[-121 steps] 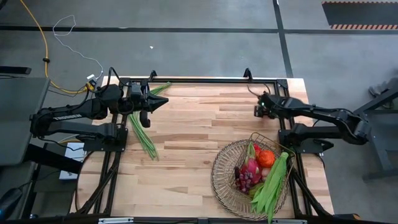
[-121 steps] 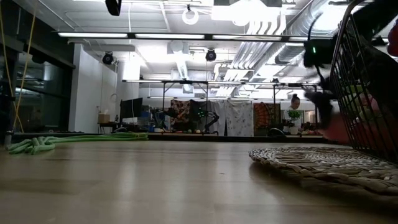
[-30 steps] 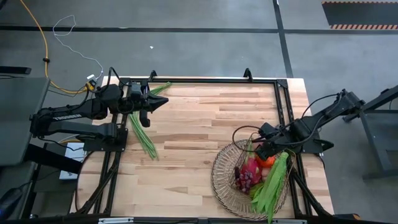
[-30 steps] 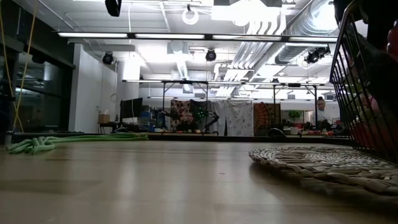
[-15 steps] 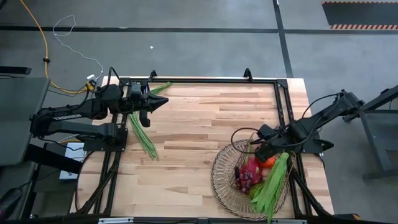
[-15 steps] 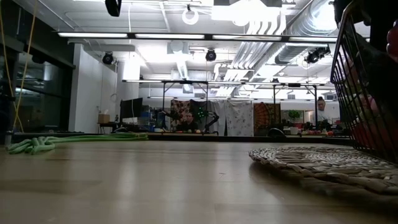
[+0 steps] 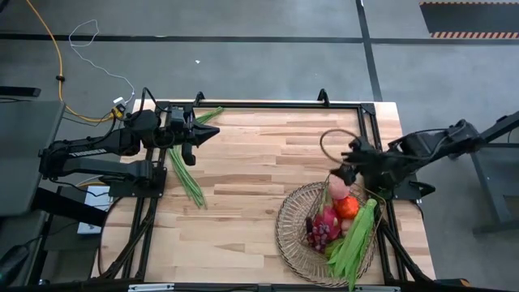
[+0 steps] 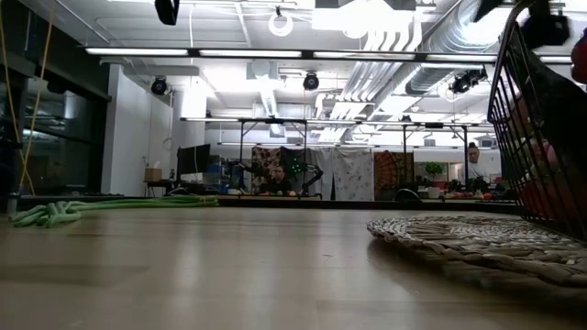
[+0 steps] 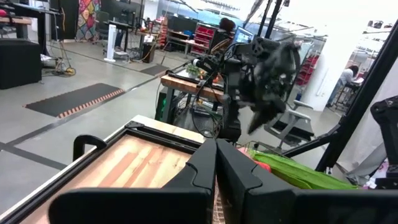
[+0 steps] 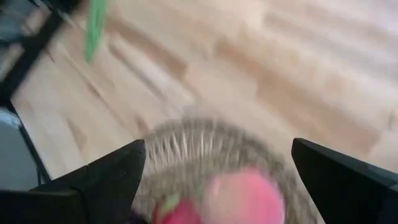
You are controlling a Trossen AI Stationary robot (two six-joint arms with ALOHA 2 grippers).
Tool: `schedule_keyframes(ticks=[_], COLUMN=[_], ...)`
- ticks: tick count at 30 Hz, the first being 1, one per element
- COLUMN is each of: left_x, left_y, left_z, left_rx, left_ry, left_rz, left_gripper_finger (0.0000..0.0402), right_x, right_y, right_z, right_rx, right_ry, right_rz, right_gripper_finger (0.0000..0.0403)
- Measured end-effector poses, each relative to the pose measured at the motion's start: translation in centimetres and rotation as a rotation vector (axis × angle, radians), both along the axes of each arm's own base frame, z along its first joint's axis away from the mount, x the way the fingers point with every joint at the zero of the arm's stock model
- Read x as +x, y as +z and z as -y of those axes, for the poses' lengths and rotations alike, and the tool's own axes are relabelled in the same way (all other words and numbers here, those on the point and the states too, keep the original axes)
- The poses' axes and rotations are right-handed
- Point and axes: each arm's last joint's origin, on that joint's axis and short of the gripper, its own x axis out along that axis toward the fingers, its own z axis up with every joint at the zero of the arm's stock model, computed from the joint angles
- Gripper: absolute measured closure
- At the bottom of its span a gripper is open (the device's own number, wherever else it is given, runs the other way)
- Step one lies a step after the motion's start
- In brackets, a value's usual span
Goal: Build produce basket
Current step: Put the green beans into the wire basket
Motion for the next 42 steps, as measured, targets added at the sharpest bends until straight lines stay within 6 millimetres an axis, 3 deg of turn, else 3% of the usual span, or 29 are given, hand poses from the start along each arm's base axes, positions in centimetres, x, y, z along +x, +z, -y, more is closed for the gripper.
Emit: schedule_keyframes(ticks=[5,10,18,21,28,36,42], left_x=[0.0,0.0,0.0,0.0,0.0,0.0,0.0], left_y=[0.0,0.0,0.0,0.0,0.0,0.0,0.0], left_z=[0.0,0.0,0.0,0.0,0.0,0.0,0.0], left_rx=[-0.001,-0.004,-0.002,-0.001,0.000,0.023,0.025], left_ry=[-0.006,-0.006,-0.006,-0.006,-0.004,-0.002,-0.003], left_rz=[0.000,0.001,0.001,0.000,0.000,-0.007,-0.008], left_gripper_finger=[0.0401,0.0401,0.0401,0.0401,0.0401,0.0401,0.0401], right_x=[1.2,4.0,9.4,10.4,9.9,9.5,9.4], right_y=[1.7,2.6,-1.0,-0.5,3.7,2.9,2.9], right_z=[1.5,3.4,7.4,8.9,9.5,9.5,9.5], right_rx=[-0.135,-0.256,-0.308,-0.333,-0.541,-0.631,-0.611], right_ry=[0.042,0.110,0.337,0.359,0.394,0.415,0.392], right_rz=[0.123,0.224,0.351,0.501,0.799,0.651,0.650], right_gripper_finger=[0.0011,0.0011,0.0011,0.0011,0.0010,0.0010,0.0024])
